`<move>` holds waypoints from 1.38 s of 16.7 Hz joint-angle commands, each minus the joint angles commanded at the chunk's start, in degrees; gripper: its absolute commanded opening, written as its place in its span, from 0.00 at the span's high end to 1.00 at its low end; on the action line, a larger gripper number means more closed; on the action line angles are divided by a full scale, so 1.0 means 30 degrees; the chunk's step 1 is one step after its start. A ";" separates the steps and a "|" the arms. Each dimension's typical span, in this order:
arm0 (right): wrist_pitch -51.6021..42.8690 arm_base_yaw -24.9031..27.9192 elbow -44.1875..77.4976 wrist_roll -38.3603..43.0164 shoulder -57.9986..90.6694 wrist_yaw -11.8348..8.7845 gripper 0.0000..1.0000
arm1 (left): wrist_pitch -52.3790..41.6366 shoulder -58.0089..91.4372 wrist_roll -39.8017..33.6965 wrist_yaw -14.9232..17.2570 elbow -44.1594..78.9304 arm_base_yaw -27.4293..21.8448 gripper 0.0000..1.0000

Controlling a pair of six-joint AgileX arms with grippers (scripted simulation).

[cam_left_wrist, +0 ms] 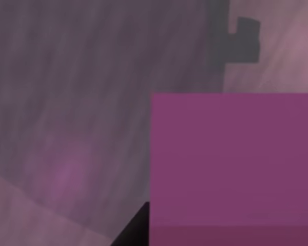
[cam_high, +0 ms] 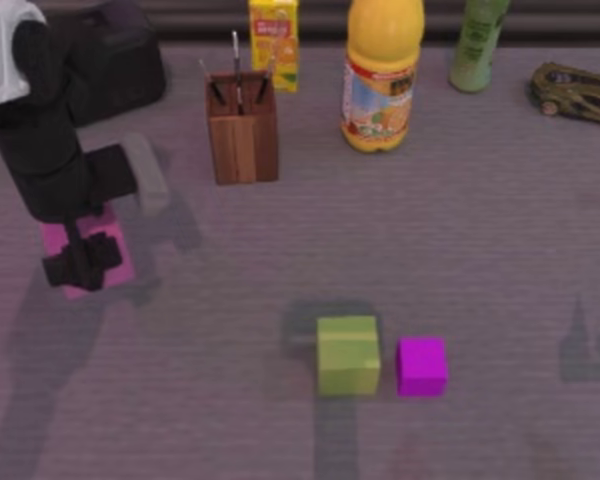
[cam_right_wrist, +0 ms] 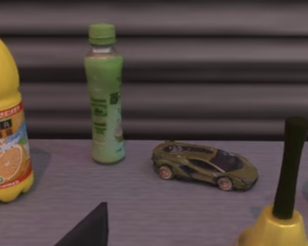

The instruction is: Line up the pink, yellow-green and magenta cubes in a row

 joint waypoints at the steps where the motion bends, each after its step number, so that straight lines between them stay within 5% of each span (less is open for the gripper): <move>1: 0.0000 0.0000 0.0000 0.0000 0.0000 0.0000 0.00 | -0.0075 -0.0257 -0.0039 -0.0008 -0.0205 -0.1164 1.00; 5: 0.0000 0.0000 0.0000 0.0000 0.0000 0.0000 0.00 | -0.0338 -0.1355 -0.0214 -0.0043 -0.1032 -0.5726 1.00; 8: 0.0000 0.0000 0.0000 0.0000 0.0000 0.0000 0.00 | -0.0410 -0.1966 -0.0306 -0.0066 -0.1455 -0.7424 1.00; 15: 0.0000 0.0000 0.0000 0.0000 0.0000 0.0000 0.00 | -0.0068 -0.1817 -0.0292 -0.0067 -0.1628 -0.7515 1.00; 23: 0.0000 0.0000 0.0000 0.0000 0.0000 0.0000 0.00 | 0.4498 0.0118 -0.0380 -0.0058 -0.4242 -0.7665 1.00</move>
